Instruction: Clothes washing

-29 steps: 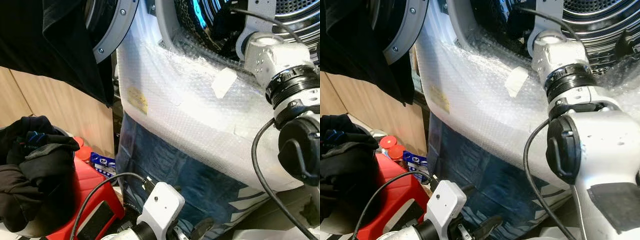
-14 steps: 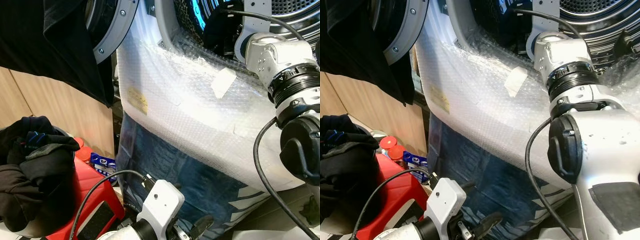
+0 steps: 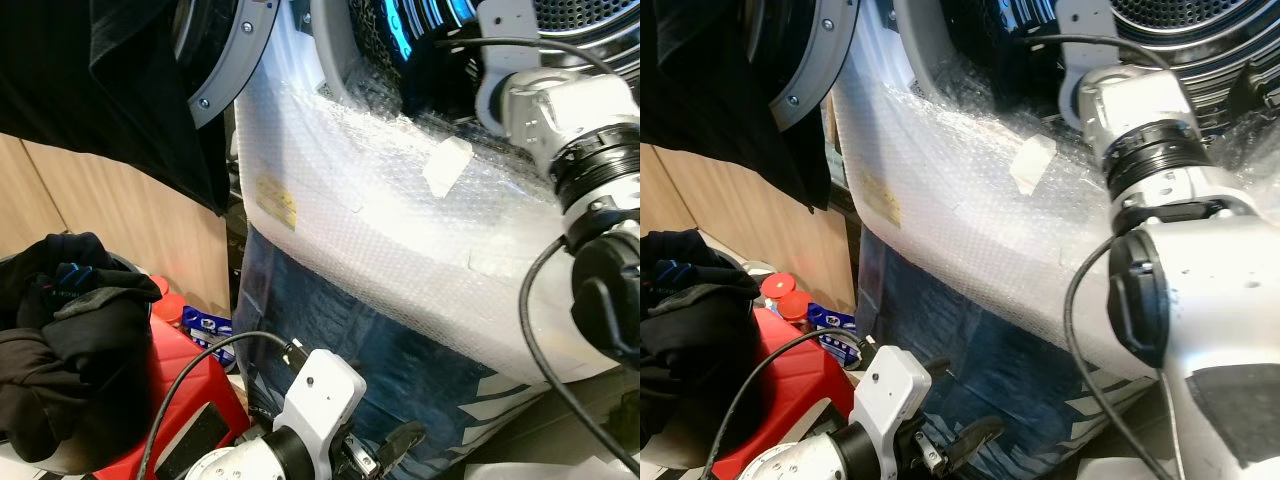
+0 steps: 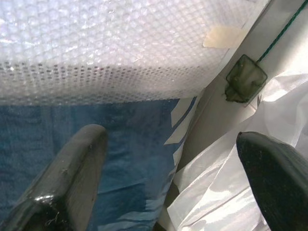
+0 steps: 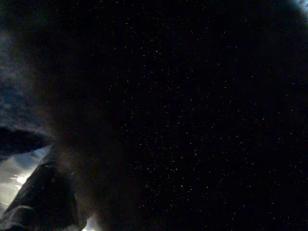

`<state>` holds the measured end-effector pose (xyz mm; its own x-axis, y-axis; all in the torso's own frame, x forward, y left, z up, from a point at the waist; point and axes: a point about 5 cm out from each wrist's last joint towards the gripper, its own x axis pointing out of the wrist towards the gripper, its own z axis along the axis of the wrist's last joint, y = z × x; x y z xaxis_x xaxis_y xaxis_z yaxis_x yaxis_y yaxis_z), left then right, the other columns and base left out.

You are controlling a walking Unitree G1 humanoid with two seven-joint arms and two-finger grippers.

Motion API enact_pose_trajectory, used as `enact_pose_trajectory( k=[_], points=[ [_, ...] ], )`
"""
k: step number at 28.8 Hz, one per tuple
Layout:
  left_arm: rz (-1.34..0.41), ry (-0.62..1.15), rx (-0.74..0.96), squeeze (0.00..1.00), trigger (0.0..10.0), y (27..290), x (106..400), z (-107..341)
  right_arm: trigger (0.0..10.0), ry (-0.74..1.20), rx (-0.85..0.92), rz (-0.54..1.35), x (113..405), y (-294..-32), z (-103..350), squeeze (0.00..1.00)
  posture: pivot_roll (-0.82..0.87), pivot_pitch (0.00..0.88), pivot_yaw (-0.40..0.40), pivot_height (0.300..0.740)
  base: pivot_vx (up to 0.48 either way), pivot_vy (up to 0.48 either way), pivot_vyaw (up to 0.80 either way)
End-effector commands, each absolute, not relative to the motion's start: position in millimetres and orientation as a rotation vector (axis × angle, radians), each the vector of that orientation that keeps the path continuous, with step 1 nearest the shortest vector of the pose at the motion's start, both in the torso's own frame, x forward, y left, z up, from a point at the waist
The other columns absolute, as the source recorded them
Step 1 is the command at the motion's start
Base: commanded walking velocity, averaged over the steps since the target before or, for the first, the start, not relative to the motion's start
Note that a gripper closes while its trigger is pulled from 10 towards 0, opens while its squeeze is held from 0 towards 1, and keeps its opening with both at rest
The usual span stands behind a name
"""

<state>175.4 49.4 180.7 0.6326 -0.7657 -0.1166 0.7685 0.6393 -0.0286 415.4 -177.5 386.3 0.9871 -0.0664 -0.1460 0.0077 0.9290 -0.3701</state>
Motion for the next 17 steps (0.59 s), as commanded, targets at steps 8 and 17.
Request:
enact_pose_trajectory(
  k=[8,17],
  points=[
    [-0.913,0.109,0.027,0.0,10.0,48,184,181,10.0,0.134,-0.561,0.013,409,-198,404,0.0,0.03,0.042,-0.174,0.74,0.0,0.0,0.0],
    [-0.92,0.091,0.029,0.0,10.0,46,190,182,10.0,-0.066,-1.193,-0.174,405,-209,430,0.0,0.02,0.029,-0.169,0.74,0.0,0.0,0.0]
  ],
)
